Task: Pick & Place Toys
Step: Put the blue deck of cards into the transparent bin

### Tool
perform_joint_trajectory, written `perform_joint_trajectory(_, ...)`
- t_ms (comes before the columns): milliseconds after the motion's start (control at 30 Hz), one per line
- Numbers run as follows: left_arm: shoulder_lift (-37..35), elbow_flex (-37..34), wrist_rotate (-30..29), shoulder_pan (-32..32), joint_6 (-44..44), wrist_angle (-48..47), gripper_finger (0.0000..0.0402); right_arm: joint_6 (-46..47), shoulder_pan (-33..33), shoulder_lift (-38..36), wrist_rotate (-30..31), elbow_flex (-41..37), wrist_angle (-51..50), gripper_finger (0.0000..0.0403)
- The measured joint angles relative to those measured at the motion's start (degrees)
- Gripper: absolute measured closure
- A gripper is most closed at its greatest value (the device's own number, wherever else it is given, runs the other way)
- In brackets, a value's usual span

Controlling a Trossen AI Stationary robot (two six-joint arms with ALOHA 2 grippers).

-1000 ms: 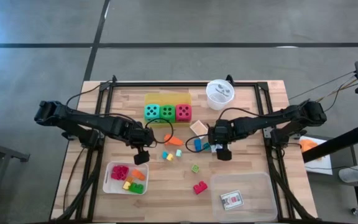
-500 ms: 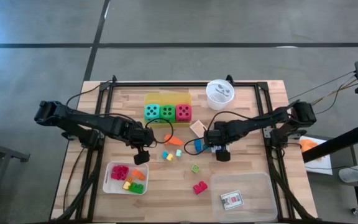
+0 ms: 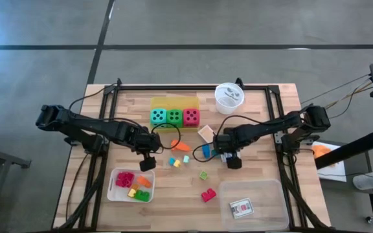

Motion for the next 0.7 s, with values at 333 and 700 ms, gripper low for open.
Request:
perform_joint_trajectory(333, 0.0, 0.0, 0.0, 0.0, 0.0, 0.3, 0.0035, 1.7, 0.0, 0.0, -3.6, 0.0, -2.0, 0.006)
perform_joint_trajectory(700, 0.0, 0.0, 0.0, 0.0, 0.0, 0.4, 0.0034, 0.5, 1.2, 0.0, -3.5, 0.0, -2.0, 0.006)
